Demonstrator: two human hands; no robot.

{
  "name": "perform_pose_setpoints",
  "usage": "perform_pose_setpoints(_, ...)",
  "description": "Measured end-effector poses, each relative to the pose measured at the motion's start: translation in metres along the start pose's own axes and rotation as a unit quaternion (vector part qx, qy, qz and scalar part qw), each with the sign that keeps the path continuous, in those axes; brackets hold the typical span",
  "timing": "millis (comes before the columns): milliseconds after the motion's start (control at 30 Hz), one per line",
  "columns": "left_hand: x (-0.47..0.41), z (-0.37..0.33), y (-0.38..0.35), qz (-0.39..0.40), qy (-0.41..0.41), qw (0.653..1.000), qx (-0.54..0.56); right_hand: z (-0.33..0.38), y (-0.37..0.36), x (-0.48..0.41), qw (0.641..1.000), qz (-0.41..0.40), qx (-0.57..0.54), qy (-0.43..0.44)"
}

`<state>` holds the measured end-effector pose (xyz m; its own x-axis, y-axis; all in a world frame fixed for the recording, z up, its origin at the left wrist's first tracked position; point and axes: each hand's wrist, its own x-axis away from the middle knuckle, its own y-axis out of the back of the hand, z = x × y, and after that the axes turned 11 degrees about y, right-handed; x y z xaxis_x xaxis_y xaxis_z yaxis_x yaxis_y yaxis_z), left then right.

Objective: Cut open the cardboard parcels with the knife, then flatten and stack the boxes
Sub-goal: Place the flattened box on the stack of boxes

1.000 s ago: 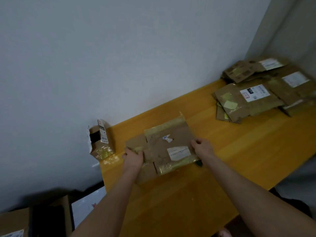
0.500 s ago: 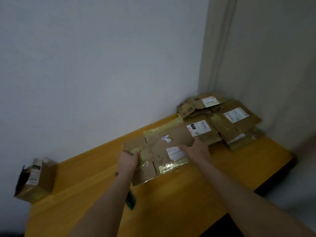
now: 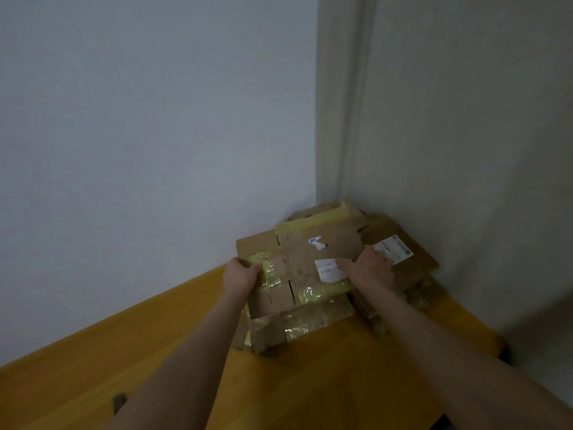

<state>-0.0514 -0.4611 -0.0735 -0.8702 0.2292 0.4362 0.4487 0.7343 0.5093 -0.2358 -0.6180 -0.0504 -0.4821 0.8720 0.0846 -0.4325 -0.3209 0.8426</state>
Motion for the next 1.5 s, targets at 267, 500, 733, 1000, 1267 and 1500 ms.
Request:
perform_pose_setpoints(267, -0.024, -0.059, -0.068, 0.012, -0.006, 1.000, -0.023, -0.030, 0.010, -0.085, 0.999, -0.005, 0.021, -0.038)
perform_pose_setpoints(500, -0.024, -0.102, -0.122, -0.010, 0.002, 1.000, -0.029, -0.035, 0.002, -0.110, 0.986, 0.026, 0.111, 0.118)
perform_pose_setpoints(733, -0.007, -0.103, -0.149, 0.125, -0.056, 0.983, -0.124, -0.049, -0.015, -0.111, 0.952, 0.136, 0.191, 0.198)
perform_pose_setpoints(1000, 0.011, -0.065, -0.121, -0.027, -0.113, 0.931, -0.345, -0.046, -0.006, -0.096, 0.946, 0.113, 0.189, 0.237)
perform_pose_setpoints(1267, 0.053, -0.024, -0.060, -0.114, -0.133, 0.870, -0.462, 0.005, -0.017, -0.041, 0.928, 0.128, 0.169, 0.306)
perform_pose_setpoints(1500, 0.082, 0.040, 0.024, -0.123, -0.104, 0.876, -0.455, 0.062, -0.057, 0.039, 0.909, 0.144, 0.170, 0.352)
